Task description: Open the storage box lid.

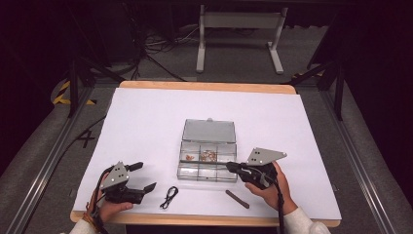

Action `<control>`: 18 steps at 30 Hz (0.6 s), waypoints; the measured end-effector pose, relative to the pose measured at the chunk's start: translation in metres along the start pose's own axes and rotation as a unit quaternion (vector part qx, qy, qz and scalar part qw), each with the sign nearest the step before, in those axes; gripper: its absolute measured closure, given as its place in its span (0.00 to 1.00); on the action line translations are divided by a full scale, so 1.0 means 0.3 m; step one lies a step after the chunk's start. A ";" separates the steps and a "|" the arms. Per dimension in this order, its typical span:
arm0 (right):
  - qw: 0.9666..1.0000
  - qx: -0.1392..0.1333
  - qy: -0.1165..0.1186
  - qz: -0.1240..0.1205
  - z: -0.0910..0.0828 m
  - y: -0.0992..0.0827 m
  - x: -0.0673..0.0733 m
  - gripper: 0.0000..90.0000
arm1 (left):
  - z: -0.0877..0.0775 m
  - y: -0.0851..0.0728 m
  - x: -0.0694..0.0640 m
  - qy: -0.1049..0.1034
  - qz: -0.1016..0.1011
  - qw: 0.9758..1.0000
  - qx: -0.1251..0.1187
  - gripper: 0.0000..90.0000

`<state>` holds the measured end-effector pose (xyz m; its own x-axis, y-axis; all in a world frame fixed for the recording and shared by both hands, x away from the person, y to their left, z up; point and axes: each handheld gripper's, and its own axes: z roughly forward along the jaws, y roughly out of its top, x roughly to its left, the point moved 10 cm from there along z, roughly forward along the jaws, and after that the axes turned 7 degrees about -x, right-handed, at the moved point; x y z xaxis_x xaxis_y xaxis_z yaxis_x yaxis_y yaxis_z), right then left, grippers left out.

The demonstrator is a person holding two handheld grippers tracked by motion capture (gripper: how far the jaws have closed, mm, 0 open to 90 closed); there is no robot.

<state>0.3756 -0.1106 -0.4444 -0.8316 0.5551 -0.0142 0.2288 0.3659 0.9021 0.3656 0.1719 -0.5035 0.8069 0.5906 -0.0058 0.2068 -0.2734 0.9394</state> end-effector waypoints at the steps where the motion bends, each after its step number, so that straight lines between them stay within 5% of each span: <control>1: 1.000 0.001 -0.005 0.000 0.013 0.001 -0.021 0.97 | 0.000 0.000 -0.001 -0.001 0.000 1.000 -0.001 0.18; 18: 0.999 0.038 -0.026 0.016 0.127 -0.051 -0.118 0.97 | 0.000 -0.001 -0.004 -0.002 -0.005 1.000 -0.001 0.18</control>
<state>0.4208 -0.1073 -0.4742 -0.7968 0.6041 -0.0099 0.2942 0.4022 0.8670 0.3646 0.1712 -0.5037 0.8069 0.5904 -0.0157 0.2135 -0.2667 0.9398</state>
